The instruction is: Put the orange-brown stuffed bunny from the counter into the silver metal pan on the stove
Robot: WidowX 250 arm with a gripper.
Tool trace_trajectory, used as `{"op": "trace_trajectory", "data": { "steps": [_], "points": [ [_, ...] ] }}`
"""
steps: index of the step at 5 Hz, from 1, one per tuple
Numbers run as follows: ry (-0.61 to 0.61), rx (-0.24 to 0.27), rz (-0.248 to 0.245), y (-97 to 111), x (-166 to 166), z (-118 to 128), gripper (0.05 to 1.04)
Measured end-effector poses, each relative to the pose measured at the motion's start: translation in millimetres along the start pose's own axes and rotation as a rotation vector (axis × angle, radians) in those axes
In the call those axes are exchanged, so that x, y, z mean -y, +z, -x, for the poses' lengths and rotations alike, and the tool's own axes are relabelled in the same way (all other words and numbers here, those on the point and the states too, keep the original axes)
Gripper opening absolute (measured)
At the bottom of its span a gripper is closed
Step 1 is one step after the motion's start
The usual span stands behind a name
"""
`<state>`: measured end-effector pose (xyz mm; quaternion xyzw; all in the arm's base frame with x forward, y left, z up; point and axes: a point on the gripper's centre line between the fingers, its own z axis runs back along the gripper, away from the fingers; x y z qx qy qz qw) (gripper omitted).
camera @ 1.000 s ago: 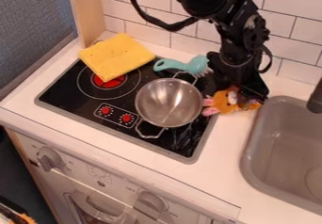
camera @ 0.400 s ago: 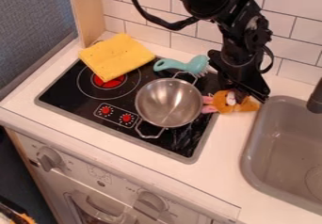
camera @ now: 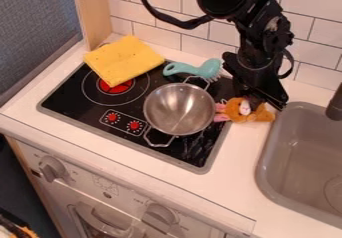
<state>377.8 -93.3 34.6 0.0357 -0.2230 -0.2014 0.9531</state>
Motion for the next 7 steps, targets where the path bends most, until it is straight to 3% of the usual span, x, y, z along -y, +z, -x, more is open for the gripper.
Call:
{"op": "trace_trajectory", "data": {
  "steps": [2,4,6,7],
  "points": [
    [-0.023,0.073,-0.031,29.1,-1.0,-19.0,0.128],
    [-0.003,0.145,-0.058,69.7,-4.8,-23.4,0.073],
    [0.080,0.177,-0.162,129.8,-32.5,18.3,0.072],
    [0.127,0.165,-0.188,139.5,-46.5,42.5,0.072]
  ]
}}
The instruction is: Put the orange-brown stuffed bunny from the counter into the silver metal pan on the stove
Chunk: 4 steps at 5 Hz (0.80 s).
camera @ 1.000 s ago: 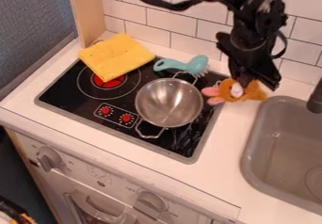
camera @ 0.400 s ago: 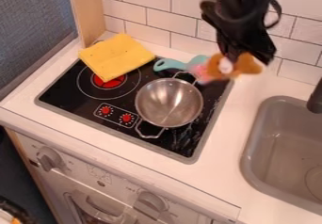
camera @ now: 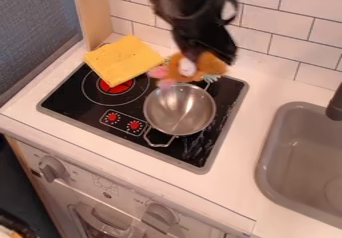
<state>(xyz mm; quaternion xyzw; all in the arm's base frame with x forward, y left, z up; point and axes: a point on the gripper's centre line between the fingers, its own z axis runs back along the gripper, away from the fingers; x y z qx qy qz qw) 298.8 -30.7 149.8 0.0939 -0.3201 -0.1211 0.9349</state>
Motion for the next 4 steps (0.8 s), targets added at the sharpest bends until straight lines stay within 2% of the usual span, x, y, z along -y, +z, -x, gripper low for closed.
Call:
{"op": "trace_trajectory", "data": {
  "steps": [1,2,4],
  "points": [
    [0.024,-0.035,-0.014,-5.3,-9.0,17.1,0.072],
    [0.012,-0.060,-0.008,-16.8,-7.6,24.6,0.072],
    [-0.021,-0.147,0.004,-54.4,4.4,39.5,0.072]
  ]
}}
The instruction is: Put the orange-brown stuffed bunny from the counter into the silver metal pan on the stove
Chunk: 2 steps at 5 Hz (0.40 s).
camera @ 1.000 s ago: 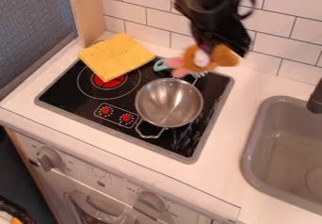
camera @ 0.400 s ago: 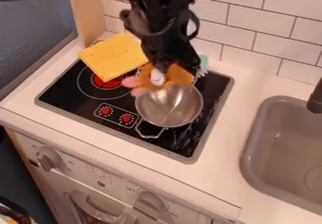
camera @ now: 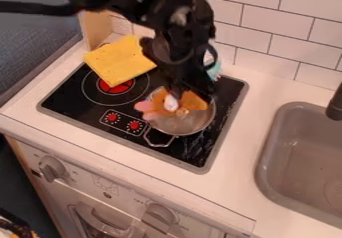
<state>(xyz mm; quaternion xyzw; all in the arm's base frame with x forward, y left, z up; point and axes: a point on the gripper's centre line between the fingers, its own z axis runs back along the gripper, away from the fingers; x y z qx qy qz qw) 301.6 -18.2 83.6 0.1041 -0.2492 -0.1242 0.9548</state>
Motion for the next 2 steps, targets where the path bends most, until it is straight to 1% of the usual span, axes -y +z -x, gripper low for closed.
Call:
{"op": "trace_trajectory", "data": {
  "steps": [1,2],
  "points": [
    [0.003,-0.019,0.001,-12.6,2.0,-4.9,0.072],
    [-0.006,-0.046,0.016,-28.7,7.4,-5.3,0.072]
  ]
}}
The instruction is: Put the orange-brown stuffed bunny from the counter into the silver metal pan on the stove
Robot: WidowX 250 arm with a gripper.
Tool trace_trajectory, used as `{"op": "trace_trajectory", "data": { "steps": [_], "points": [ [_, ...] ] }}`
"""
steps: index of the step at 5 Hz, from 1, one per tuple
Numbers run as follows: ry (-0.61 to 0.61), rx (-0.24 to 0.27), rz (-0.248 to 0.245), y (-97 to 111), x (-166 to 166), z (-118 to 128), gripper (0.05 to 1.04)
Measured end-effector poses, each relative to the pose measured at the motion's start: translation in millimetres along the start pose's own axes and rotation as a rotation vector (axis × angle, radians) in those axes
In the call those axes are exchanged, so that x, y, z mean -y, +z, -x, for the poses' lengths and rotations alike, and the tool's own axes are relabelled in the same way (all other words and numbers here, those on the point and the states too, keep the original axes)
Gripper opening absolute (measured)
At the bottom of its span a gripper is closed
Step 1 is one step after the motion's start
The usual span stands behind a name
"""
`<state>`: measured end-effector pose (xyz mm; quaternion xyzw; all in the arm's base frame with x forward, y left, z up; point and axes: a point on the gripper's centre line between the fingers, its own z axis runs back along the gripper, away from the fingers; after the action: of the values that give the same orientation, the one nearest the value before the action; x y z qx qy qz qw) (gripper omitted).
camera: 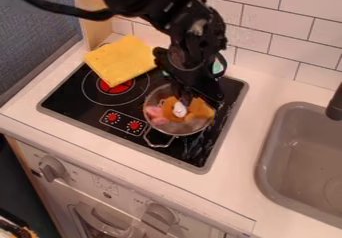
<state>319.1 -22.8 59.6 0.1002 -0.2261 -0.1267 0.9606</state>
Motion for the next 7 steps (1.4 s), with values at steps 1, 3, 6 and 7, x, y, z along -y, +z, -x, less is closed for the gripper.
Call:
{"op": "trace_trajectory", "data": {
  "steps": [1,3,6,7],
  "points": [
    [0.000,-0.015,0.014,-7.3,2.9,-4.4,0.102],
    [-0.010,-0.037,0.039,-10.1,6.7,-6.9,0.560],
    [0.010,0.024,0.032,17.2,-2.7,-18.5,1.005],
    [0.020,0.069,0.021,34.8,-10.6,-24.6,1.001]
  ]
}}
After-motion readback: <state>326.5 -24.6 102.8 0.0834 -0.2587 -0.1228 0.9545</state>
